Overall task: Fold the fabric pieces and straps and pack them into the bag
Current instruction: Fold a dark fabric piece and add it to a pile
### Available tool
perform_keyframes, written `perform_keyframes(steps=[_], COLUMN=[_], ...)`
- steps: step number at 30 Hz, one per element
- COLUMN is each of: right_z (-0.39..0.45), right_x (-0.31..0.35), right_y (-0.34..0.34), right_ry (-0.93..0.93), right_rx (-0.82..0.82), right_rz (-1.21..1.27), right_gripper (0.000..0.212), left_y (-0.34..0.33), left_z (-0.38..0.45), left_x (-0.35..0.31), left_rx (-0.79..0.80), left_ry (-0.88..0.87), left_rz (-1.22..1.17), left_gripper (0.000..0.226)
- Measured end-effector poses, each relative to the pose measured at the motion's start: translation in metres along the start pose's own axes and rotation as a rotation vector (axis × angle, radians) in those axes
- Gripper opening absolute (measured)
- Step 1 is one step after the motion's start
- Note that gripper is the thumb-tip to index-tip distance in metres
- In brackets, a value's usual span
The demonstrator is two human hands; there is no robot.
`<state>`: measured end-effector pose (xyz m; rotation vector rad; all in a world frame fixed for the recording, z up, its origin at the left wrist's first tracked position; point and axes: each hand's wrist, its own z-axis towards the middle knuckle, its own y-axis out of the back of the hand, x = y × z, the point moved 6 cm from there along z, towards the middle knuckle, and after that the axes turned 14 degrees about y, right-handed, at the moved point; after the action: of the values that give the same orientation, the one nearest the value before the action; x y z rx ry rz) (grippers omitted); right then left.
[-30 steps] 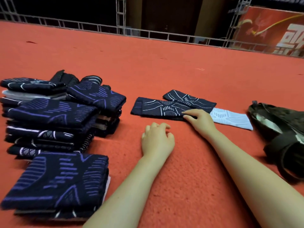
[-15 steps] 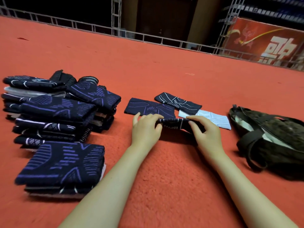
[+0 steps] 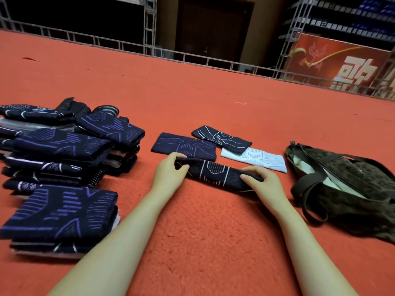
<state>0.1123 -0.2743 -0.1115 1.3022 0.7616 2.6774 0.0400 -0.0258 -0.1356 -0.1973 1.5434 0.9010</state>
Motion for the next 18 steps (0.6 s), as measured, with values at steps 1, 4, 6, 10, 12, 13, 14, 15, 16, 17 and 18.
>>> perform_keyframes(steps=[1,4,6,10,12,13,14,15,16,17,18], right_z=[-0.001,-0.004,-0.003,-0.005,-0.007,-0.007,-0.007,-0.006,-0.004,-0.003,-0.002], right_x=[0.002,0.009,0.01,-0.002,-0.008,-0.011,-0.012,-0.013,-0.013,-0.014,-0.015], right_y=[0.003,0.018,0.024,0.001,-0.01,-0.012,-0.012,-0.011,-0.007,-0.002,0.003], right_ry=[-0.012,-0.075,-0.087,-0.22,-0.238,-0.237,-0.238,-0.236,-0.23,-0.221,-0.214], right_rx=[-0.06,-0.335,-0.437,-0.222,-0.081,-0.057,-0.059,-0.084,-0.12,-0.165,-0.215], right_rz=[0.036,0.349,0.486,0.499,0.393,0.336,0.283,0.236,0.196,0.162,0.137], right_gripper=[0.014,0.016,0.022,0.034,0.039,0.04,0.04,0.039,0.038,0.037,0.035], left_y=[0.002,0.01,0.012,0.012,0.01,0.009,0.008,0.007,0.005,0.005,0.005], left_z=[-0.001,-0.007,-0.012,-0.01,-0.006,-0.004,-0.003,-0.002,-0.001,-0.002,-0.003], left_x=[-0.004,-0.022,-0.03,-0.02,-0.007,-0.001,0.003,0.006,0.007,0.007,0.004], left_rx=[-0.005,-0.029,-0.037,-0.093,-0.105,-0.106,-0.103,-0.097,-0.089,-0.089,-0.107], left_ry=[-0.029,-0.132,-0.178,-0.093,0.024,0.089,0.143,0.18,0.202,0.204,0.185], left_rz=[-0.064,-0.302,-0.403,-0.485,-0.548,-0.564,-0.568,-0.558,-0.536,-0.491,-0.408], left_gripper=[0.018,0.018,0.018,0.018,0.018,0.016,0.016,0.019,0.023,0.029,0.034])
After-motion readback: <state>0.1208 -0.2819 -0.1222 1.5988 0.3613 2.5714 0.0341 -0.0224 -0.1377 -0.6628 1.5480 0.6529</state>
